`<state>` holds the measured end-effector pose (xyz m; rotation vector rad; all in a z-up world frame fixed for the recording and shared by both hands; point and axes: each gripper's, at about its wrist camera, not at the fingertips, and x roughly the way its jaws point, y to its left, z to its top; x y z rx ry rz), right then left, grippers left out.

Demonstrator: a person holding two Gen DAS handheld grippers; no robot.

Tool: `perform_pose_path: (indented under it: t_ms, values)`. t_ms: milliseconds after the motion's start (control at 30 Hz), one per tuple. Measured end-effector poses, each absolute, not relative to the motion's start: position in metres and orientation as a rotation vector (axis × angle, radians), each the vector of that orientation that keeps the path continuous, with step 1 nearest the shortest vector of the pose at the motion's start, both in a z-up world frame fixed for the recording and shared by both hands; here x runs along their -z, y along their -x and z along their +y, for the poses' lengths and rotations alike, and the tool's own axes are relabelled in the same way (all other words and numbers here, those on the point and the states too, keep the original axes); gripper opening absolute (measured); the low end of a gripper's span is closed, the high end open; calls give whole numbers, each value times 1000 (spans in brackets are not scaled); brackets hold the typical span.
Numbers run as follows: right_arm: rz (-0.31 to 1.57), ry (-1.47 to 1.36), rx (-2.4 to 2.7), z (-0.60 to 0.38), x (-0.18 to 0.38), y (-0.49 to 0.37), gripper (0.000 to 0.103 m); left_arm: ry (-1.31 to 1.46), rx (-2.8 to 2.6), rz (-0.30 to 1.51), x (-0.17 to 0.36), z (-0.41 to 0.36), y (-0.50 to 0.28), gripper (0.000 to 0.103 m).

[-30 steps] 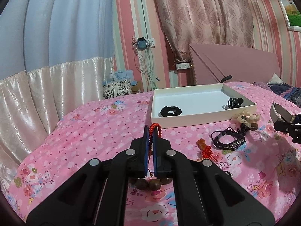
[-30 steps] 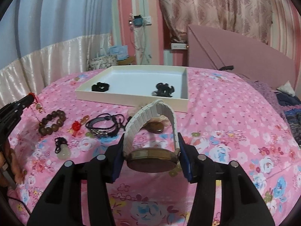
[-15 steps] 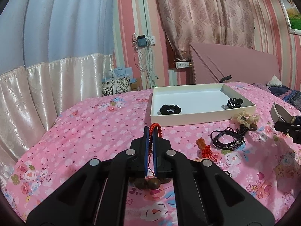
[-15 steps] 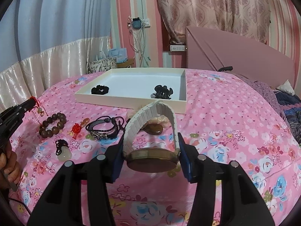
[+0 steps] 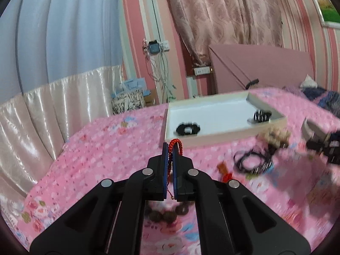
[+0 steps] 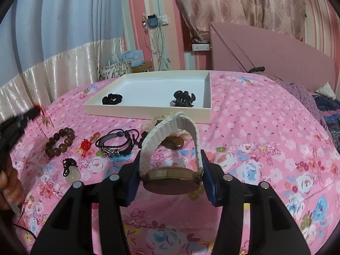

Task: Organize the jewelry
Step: 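Carry the red cord bracelet and the watch toward the white tray with both tools, then lower both items into the tray and open both tools to release them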

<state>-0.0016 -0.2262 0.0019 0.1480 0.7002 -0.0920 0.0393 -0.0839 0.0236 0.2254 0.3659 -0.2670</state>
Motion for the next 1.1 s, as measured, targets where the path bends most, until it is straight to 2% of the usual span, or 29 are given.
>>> perform_pose_path:
  t_ms: [233, 500, 733, 900, 1100]
  values:
    - [659, -109, 96, -235, -35, -22, 51, -194, 277, 312, -73, -105, -64, 1]
    - [605, -71, 113, -241, -70, -71, 51, -134, 323, 380, -77, -149, -126, 1]
    - [647, -79, 53, -242, -67, -143, 51, -123, 409, 497, -48, -185, -178, 1]
    - [749, -77, 19, -235, -22, -186, 51, -133, 460, 646, 1, -211, -213, 1]
    - [849, -85, -9, -231, 11, -204, 51, -138, 474, 772, 31, -225, -231, 1]
